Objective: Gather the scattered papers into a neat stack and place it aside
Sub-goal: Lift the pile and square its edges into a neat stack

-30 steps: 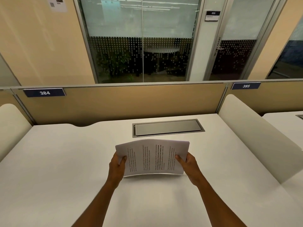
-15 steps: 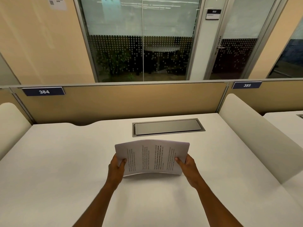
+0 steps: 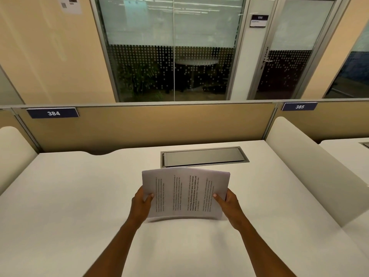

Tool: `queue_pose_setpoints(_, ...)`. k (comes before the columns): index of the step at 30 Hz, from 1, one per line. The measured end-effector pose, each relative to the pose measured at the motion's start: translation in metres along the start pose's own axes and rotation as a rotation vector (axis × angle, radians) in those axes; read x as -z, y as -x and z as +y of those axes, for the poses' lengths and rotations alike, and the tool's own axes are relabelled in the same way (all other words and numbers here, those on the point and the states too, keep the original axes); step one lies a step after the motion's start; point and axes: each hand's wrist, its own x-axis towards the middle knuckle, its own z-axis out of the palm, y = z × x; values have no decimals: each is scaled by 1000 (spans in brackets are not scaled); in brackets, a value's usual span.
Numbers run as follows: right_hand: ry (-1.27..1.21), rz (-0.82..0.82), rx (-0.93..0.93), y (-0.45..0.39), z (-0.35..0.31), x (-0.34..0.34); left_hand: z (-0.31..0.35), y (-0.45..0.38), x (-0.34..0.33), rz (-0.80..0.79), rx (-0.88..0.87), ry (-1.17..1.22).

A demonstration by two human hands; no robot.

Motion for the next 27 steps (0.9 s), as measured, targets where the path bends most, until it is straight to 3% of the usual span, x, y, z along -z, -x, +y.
queue_pose_setpoints(10, -58, -3, 59, -21, -40, 29, 81, -56, 35, -123, -191, -200)
queue_pose_setpoints(18, 232, -24, 181, -37, -75, 51, 144, -90, 50, -259, -320, -441)
queue_pose_setpoints(27, 441, -118, 277, -42, -94, 35, 183, -86, 22, -348, -371, -476)
